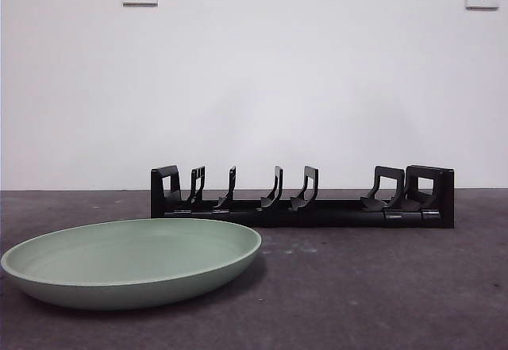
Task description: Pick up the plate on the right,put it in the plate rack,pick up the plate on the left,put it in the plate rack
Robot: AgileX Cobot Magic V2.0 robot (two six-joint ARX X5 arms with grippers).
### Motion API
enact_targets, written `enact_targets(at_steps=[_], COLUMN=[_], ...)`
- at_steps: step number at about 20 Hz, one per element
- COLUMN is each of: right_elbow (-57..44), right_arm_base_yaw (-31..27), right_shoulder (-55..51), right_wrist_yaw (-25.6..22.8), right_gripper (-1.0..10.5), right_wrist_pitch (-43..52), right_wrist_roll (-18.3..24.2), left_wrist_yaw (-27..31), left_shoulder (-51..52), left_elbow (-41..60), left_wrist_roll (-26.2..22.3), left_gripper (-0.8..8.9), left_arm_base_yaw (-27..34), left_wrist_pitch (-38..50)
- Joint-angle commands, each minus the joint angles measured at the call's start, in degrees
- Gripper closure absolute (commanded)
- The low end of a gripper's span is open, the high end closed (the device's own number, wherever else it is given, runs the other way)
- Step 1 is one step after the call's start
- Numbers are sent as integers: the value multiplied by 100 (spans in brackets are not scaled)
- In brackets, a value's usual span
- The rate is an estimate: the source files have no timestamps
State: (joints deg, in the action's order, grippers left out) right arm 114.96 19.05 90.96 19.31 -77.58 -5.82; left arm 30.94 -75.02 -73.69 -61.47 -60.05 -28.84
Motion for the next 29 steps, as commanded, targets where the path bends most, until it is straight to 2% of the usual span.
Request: enact_targets(at_steps=[1,9,10,13,18,20,25,27,29], right_elbow=[-15,-15,-9,20,199,621,2514,3187,3541], right_arm_base_yaw=[13,4,2,2,2,2,2,2,7], right_shoulder=[26,26,26,26,24,24,24,24,9], right_wrist_yaw=[20,9,-101,-479,-483,-669,-1690,-1690,-1652], right_gripper=[959,932,854,482,445,442,442,442,442], right_wrist_pitch=[-133,-131,-129,-129,44,186,404,160,-140], right_wrist_roll=[-22,146,151,151,105,4,-138,-149,13], left_wrist_yaw=[9,-286,-293,-446,-1071,-1508,-2946,-3401,-3781], left_shoulder=[-7,-7,-7,-4,-4,-4,-4,-4,-13], left_elbow=[7,7,7,7,7,7,7,7,7], left_wrist_roll=[127,385,450,651,1532,2050,3849,4583,5331], left_gripper=[822,822,822,822,822,822,822,822,822], left_arm_base_yaw=[11,28,61,179,404,551,1344,1707,2065], left_wrist_pitch=[103,105,107,105,114,142,787,1150,1521])
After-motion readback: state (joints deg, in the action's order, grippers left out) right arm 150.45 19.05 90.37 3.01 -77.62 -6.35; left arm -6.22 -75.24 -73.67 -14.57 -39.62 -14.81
